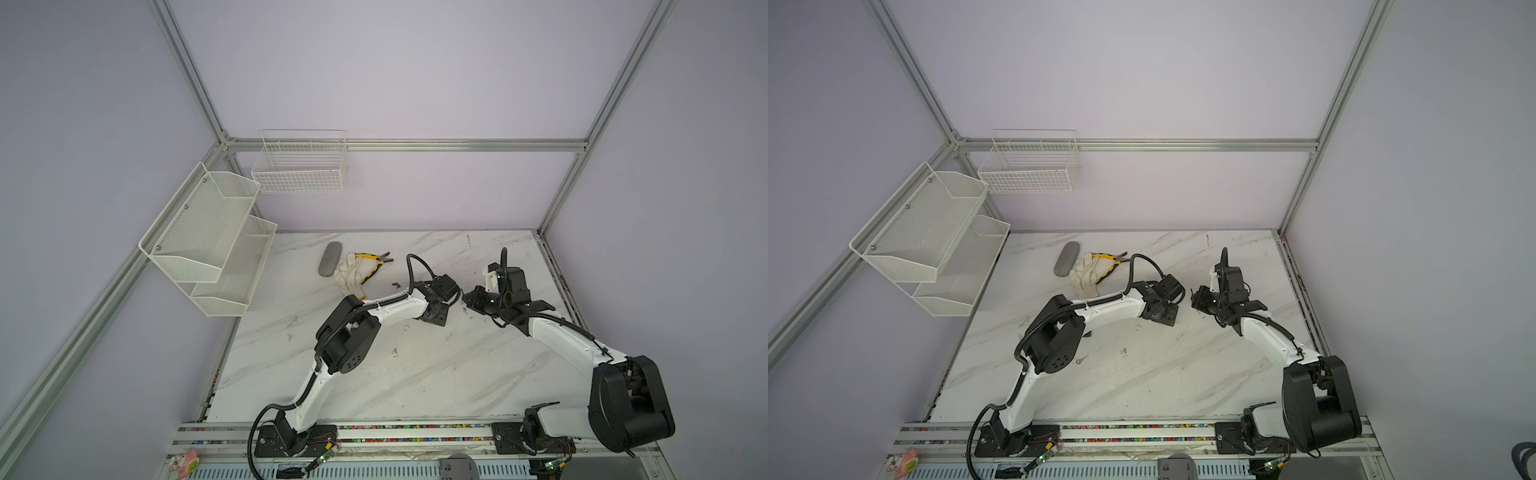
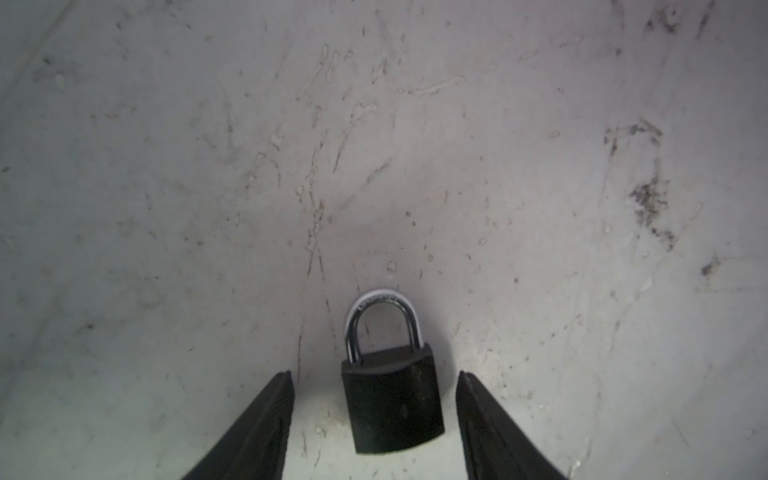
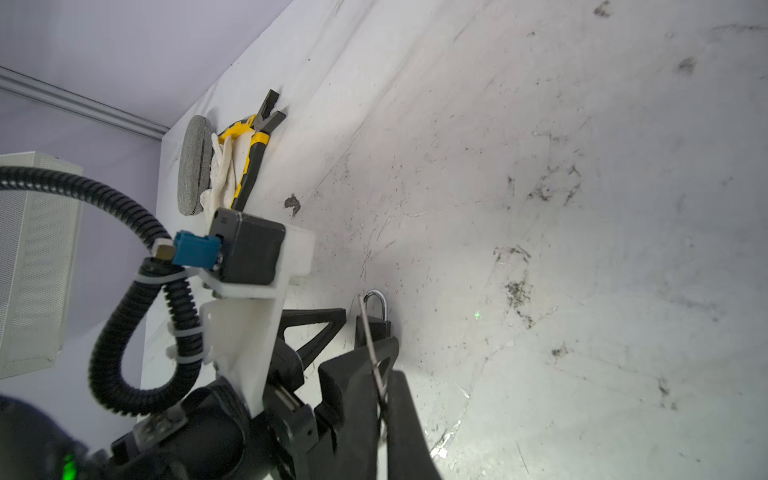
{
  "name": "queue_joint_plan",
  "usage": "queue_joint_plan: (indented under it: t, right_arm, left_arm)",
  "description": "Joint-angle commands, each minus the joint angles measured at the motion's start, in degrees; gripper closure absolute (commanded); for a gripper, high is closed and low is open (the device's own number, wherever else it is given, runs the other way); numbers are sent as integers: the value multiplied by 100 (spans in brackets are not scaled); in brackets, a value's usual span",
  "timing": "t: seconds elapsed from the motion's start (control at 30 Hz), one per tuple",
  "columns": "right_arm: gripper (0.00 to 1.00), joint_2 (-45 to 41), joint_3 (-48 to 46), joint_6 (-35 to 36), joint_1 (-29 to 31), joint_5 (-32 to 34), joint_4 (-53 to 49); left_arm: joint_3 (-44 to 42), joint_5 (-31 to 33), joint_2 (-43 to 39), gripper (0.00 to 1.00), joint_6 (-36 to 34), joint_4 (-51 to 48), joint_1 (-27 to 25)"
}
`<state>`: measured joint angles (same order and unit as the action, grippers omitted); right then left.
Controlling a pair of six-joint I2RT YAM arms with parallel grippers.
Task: Unlock with the key
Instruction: 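Lower and close the left gripper on the black padlock while the right holds the key, then lift the black padlock with the left gripper while the right gripper holds the key raised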
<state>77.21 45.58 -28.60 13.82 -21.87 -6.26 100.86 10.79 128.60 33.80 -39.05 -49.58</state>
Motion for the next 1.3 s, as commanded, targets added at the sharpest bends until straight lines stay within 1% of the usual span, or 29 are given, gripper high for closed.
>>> queue_joint_plan:
  t: [0.0,0.07,0.2,0.47,0.6,0.67,0.8,1.0,1.13,1.27]
  right_arm:
    - [100,-29,-85,83,-28,2,-95]
    - [100,-31,-85,82,-37,-23,-91]
    - [100,-23,-76,83,-28,-84,-56]
    - [100,39,-66,135,-30,-227,-6]
    - [100,88,-51,307,-33,-280,-43]
    - [100,106,-43,354,-28,-283,-66]
    - [100,119,-25,360,-29,-329,-54]
    - [100,119,-52,424,-29,-432,-38]
    - [100,294,-19,467,3,-531,-45]
    - [100,371,3,478,50,-577,-28]
  left_arm:
    - [566,101,60,39,42,-85,-25]
    - [567,131,95,41,51,-99,-25]
    - [549,233,122,43,52,-177,-33]
    - [452,361,56,49,33,-424,-34]
    - [360,496,-78,53,316,-666,-12]
    - [238,530,-183,56,312,-675,8]
    - [-43,564,-414,59,369,-681,65]
    - [-726,576,-873,66,833,-587,288]
    - [-1165,611,-1201,67,1037,-524,406]
    - [-1366,519,-1397,67,1103,-459,441]
